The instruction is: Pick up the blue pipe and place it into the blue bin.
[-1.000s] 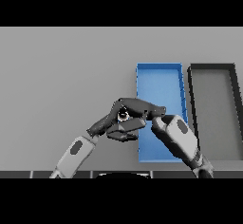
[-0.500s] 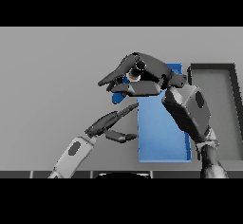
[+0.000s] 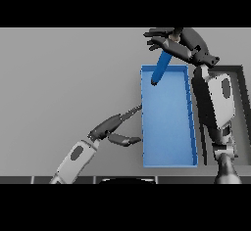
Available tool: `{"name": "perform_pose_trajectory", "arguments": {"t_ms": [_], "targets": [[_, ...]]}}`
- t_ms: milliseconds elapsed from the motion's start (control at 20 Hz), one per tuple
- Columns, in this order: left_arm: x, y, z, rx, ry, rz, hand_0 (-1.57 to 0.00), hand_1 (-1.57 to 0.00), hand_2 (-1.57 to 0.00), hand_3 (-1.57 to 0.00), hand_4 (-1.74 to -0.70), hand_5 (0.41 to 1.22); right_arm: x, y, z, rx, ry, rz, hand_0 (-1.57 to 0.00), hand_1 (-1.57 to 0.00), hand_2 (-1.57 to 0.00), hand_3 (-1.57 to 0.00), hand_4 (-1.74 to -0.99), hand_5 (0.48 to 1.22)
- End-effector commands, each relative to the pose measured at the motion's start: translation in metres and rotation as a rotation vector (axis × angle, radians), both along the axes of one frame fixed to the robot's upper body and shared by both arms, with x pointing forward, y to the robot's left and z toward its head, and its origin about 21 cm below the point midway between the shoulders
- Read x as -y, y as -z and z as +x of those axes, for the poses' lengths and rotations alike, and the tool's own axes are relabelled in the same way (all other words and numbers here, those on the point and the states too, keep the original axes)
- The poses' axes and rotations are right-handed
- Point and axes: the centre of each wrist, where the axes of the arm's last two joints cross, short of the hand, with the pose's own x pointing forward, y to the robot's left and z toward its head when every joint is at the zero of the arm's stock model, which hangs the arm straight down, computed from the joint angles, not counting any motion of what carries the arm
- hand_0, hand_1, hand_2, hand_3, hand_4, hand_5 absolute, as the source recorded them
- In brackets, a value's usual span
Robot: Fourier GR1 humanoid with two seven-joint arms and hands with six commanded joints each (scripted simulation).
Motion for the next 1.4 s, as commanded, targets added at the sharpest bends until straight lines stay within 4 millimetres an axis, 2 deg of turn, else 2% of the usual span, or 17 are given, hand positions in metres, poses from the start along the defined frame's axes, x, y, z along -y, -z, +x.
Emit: {"name": "perform_pose_trajectory", "arguments": {"t_ms": [0,150,250,350,450,550,600,650,700,750,800,900,950,1000,1050,1200,1350], "targets": [[0.001,0.0,0.004,-0.006,-0.01,0.013,0.0,0.0,0.0,0.0,-0.88,0.482,0.007,0.017,0.004,-0.032,0.041,-0.017,-1.57,-1.57,-1.57,-1.57,-1.499,1.221],[-0.005,0.001,0.0,-0.004,-0.006,0.007,0.0,0.0,0.0,0.0,-0.87,0.483,0.023,0.057,0.007,-0.161,0.144,-0.057,-1.57,-1.57,-1.57,-1.57,-1.499,1.221],[-0.004,0.0,0.001,0.005,-0.007,0.006,0.0,0.0,0.0,0.0,-0.87,0.481,0.038,0.076,0.004,-0.243,0.207,-0.094,-1.57,-1.57,-1.57,-1.57,-1.499,1.221],[-0.007,0.001,0.0,0.0,-0.006,0.005,0.0,0.0,0.0,0.0,-0.87,0.48,0.039,0.097,-0.002,-0.333,0.264,-0.128,-1.57,-1.57,-1.57,-1.57,-1.499,1.221],[-0.008,0.001,0.0,-0.005,-0.011,0.006,0.0,0.0,0.0,0.0,-0.88,0.479,0.05,0.119,-0.008,-0.409,0.319,-0.162,-1.57,-1.57,-1.57,-1.57,-1.499,1.221],[-0.005,0.002,-0.004,-0.004,0.002,0.008,0.0,0.0,0.0,0.0,-0.88,0.475,0.058,0.137,-0.012,-0.48,0.356,-0.215,-1.57,-1.57,-1.57,-1.02,-1.586,1.221],[-0.005,0.001,-0.004,0.001,0.003,0.002,0.0,0.0,0.0,0.0,-0.88,0.476,0.061,0.145,-0.014,-0.522,0.36,-0.238,-1.57,-1.57,-1.57,-0.82,-1.617,1.221],[-0.003,0.0,-0.005,0.001,0.005,-0.002,0.0,0.0,0.0,0.0,-0.88,0.479,0.064,0.15,-0.016,-0.547,0.363,-0.269,-1.57,-1.57,-1.57,-0.68,-1.642,1.221],[-0.002,0.001,-0.004,-0.006,-0.001,0.004,0.0,0.0,0.0,0.0,-0.88,0.481,0.068,0.158,-0.018,-0.584,0.374,-0.31,-1.57,-1.57,-1.57,-0.62,-1.662,1.221],[-0.001,0.001,-0.004,-0.003,-0.001,0.006,0.0,0.0,0.0,0.0,-0.89,0.483,0.068,0.163,-0.02,-0.622,0.376,-0.33,-1.57,-1.57,-1.57,-0.81,-1.617,1.199],[-0.005,0.0,0.001,-0.005,-0.012,0.013,0.0,0.0,0.0,0.0,-0.89,0.486,0.07,0.174,-0.021,-0.678,0.393,-0.35,-1.57,-1.51,-1.45,-0.96,-1.573,1.188],[-0.003,0.0,-0.001,-0.006,-0.002,0.013,0.0,0.0,0.0,0.0,-0.88,0.493,0.069,0.186,-0.024,-0.793,0.4,-0.347,-1.01,-0.97,-0.93,-0.61,-1.451,1.146],[-0.002,0.003,-0.001,-0.01,-0.006,0.017,0.0,0.0,0.0,0.0,-0.88,0.495,0.067,0.184,-0.023,-0.831,0.412,-0.342,-0.8,-0.77,-0.74,-0.49,-1.385,1.114],[0.0,0.001,-0.001,-0.009,-0.006,0.017,0.0,0.0,0.0,0.0,-0.88,0.497,0.068,0.183,-0.023,-0.859,0.396,-0.347,-0.64,-0.62,-0.6,-0.39,-1.334,1.135],[-0.001,0.0,-0.003,-0.004,0.004,0.007,0.0,0.0,0.0,0.0,-0.88,0.497,0.065,0.181,-0.024,-0.855,0.343,-0.384,-0.51,-0.5,-0.48,-0.31,-1.296,1.152],[-0.001,-0.001,-0.001,-0.004,-0.004,0.008,0.0,0.0,0.0,0.0,-0.88,0.493,0.063,0.178,-0.026,-0.806,0.3,-0.514,-0.26,-0.25,-0.24,-0.16,-1.202,1.013],[-0.002,-0.001,0.0,-0.003,-0.009,0.006,0.0,0.0,0.0,0.0,-0.88,0.488,0.06,0.181,-0.028,-0.753,0.283,-0.602,-0.13,-0.13,-0.12,-0.08,-1.15,0.914]]}}
